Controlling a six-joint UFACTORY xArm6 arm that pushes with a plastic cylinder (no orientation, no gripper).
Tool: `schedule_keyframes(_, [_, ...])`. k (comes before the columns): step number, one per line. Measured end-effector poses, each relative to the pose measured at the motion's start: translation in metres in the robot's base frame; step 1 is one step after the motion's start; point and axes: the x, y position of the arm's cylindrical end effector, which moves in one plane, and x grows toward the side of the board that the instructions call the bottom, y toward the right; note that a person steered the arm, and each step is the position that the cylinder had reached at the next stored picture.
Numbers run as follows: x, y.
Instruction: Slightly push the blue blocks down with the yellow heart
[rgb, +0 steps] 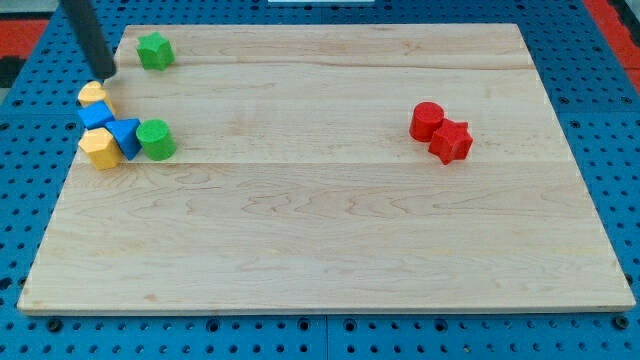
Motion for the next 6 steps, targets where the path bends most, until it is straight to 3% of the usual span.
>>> schedule_keyframes(1, [0.001,-0.002])
schedule_keyframes(3, [0.07,0.004])
schedule_keyframes(6, [0.127,0.008])
